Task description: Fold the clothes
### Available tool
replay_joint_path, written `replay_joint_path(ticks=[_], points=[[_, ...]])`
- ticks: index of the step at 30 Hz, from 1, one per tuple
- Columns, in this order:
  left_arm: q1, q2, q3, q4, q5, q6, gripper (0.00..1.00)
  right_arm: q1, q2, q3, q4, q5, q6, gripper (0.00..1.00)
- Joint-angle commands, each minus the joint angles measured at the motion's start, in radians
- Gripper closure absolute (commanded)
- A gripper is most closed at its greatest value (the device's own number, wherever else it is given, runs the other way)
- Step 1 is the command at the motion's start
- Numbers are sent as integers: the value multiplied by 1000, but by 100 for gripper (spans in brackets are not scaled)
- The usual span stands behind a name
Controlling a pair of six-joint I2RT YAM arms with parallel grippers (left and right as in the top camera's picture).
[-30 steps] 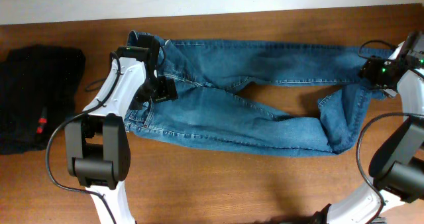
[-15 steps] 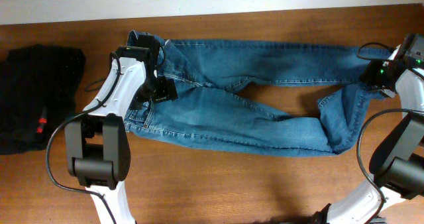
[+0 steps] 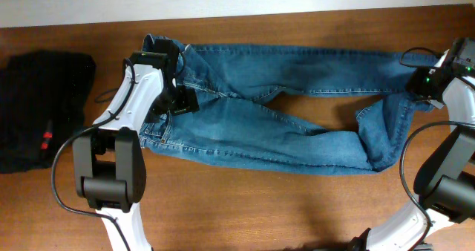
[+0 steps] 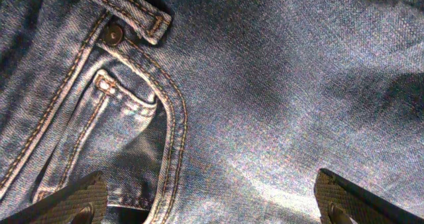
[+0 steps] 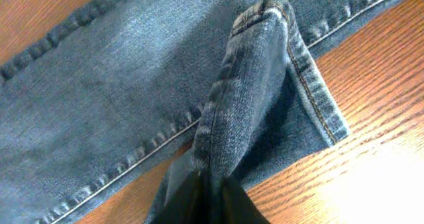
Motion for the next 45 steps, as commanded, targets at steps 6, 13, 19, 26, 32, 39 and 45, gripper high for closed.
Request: replay_joint_path(ticks=[6, 13, 19, 26, 32, 39, 45], points=[[1, 9, 2, -1, 0, -6, 1, 3, 11, 8, 1, 37, -3, 62], [1, 9, 2, -1, 0, -6, 1, 3, 11, -13, 24, 36, -3, 67], [1, 9, 2, -1, 0, -6, 1, 3, 23, -39, 53, 35, 1, 71], [1, 9, 2, -1, 0, -6, 1, 3, 26, -39, 55, 31, 5, 82], [1, 9, 2, -1, 0, -6, 1, 3, 26, -39, 56, 8, 24, 96], [1, 9, 2, -1, 0, -6, 1, -27, -45, 31, 29, -26, 23, 96], [1, 9, 2, -1, 0, -6, 1, -99, -155, 41, 42, -26, 23, 96]])
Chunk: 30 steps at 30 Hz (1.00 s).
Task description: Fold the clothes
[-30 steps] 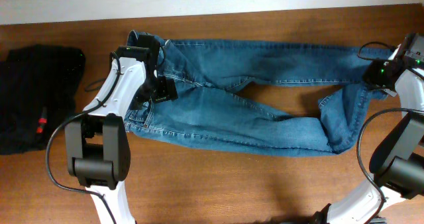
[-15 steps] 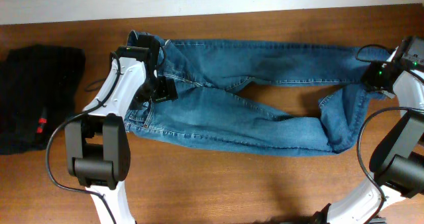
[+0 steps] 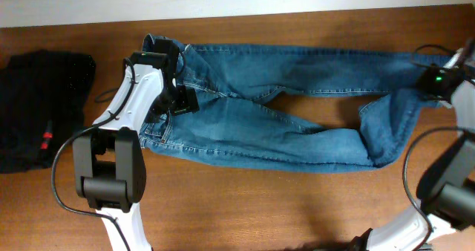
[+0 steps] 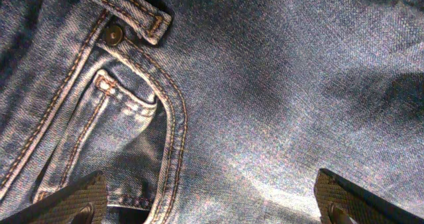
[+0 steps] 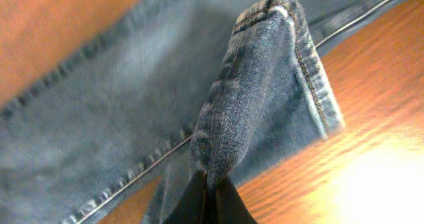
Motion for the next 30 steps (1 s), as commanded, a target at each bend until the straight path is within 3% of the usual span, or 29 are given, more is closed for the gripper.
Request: replay_joint_path(ticks=[1, 14, 19, 30], points=[[1, 9, 2, -1, 0, -6, 1, -62, -119, 41, 8, -6, 7, 96], [1, 9, 2, -1, 0, -6, 1, -254, -147, 37, -81, -5, -21, 96], [1, 9, 2, -1, 0, -6, 1, -288, -146, 35, -76, -77, -127, 96], [1, 9, 2, -1, 0, -6, 1, -294, -134, -45, 68, -156, -259, 96]])
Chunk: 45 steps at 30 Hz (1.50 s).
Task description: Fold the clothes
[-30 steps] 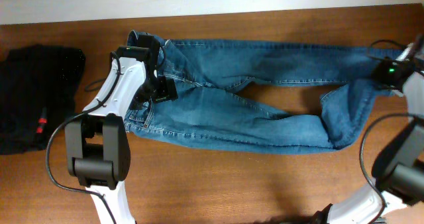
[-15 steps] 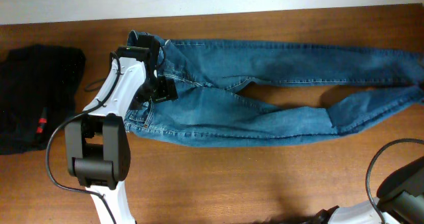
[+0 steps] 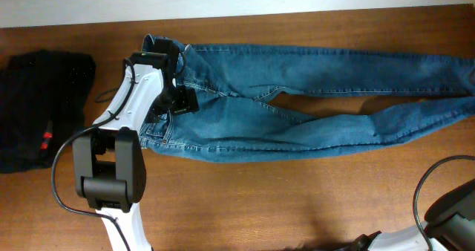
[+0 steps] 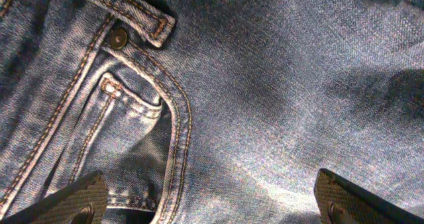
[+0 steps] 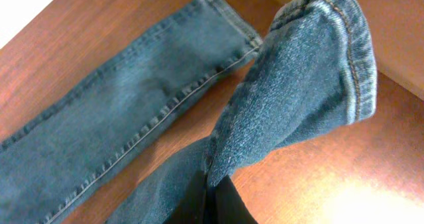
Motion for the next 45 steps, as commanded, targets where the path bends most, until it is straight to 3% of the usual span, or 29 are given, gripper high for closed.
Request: replay_joint_path(ticks=[1, 7, 14, 31, 34, 39, 45], points=[[1, 9, 2, -1, 0, -6, 1, -8, 17, -11, 37, -52, -64, 96], [1, 9, 2, -1, 0, -6, 1, -8, 77, -11, 78, -81, -100, 96], [1, 9, 2, -1, 0, -6, 1, -21, 124, -11, 127, -286, -177, 96], [1, 9, 2, -1, 0, -6, 1, -216, 193, -53, 119, -285, -177, 94], [1, 9, 2, -1, 0, -6, 1, -212, 226, -70, 129, -285, -176, 37], [1, 9, 2, -1, 0, -6, 1, -216, 249, -70, 94, -220, -101, 25], [1, 9, 2, -1, 0, -6, 1, -261, 194, -69, 50, -210, -48, 25]])
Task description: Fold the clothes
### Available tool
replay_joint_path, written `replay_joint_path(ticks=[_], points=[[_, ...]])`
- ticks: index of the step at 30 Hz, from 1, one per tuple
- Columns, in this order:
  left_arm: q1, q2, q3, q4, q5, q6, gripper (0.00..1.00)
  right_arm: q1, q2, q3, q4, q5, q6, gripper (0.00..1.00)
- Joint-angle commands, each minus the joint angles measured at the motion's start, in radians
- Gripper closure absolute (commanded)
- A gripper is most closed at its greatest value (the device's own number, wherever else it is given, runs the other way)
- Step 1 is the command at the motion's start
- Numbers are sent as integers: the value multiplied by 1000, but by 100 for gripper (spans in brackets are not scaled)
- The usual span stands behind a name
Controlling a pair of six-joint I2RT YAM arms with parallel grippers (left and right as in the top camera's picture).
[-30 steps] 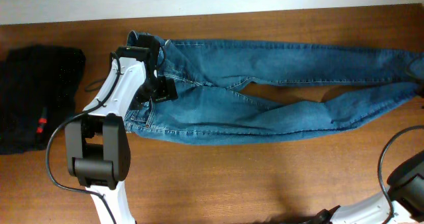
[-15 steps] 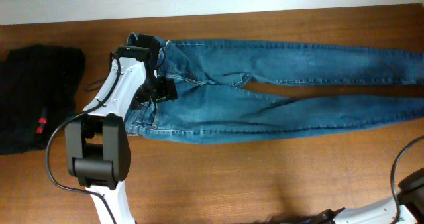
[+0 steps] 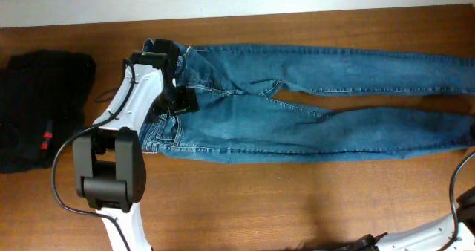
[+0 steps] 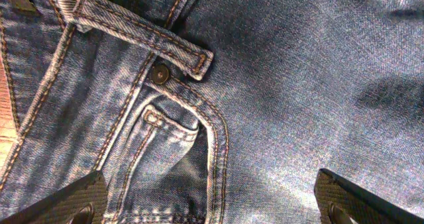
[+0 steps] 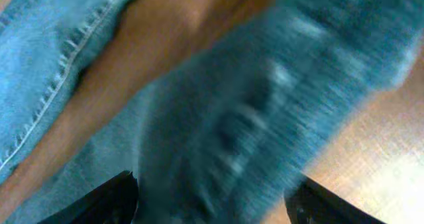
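Note:
Blue jeans (image 3: 297,95) lie flat on the wooden table (image 3: 260,206), waistband to the left, both legs stretched out to the right edge. The far leg (image 3: 371,62) and the near leg (image 3: 371,136) lie side by side. My left gripper (image 3: 172,95) rests on the waist area; in the left wrist view it (image 4: 212,204) is open, its fingers wide apart over the front pocket (image 4: 179,151). My right gripper (image 5: 212,197) is open, with the blurred end of the near leg (image 5: 265,105) beneath it. It is outside the overhead view.
A black garment (image 3: 41,110) lies in a heap at the table's left end. The table's far edge meets a pale wall. Bare wood stretches in front of the jeans.
My right gripper has opened and let go of the near leg's hem. That leg now lies flat and straighter. The denim under my left gripper has shifted a little.
The near leg was doubled back at the right, its hem pinched in my right gripper by the far leg's end. Then the hem was further right, then beyond the overhead's edge with the leg unfolded. Now it lies released. My left gripper stayed open on the waist.

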Motion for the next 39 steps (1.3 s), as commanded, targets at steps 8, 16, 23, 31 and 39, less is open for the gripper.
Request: replay_joint_path(ticks=[8, 16, 23, 31, 39], points=[[1, 9, 2, -1, 0, -6, 1, -37, -140, -4, -143, 188, 154, 20], [1, 9, 2, -1, 0, -6, 1, 6, -205, 21, -174, 76, 194, 37], [1, 9, 2, -1, 0, -6, 1, 175, -220, 75, -152, 111, 60, 68], [1, 9, 2, -1, 0, -6, 1, 303, -215, 74, -60, 318, 53, 96], [1, 9, 2, -1, 0, -6, 1, 303, -138, 74, -47, 336, 102, 96]])
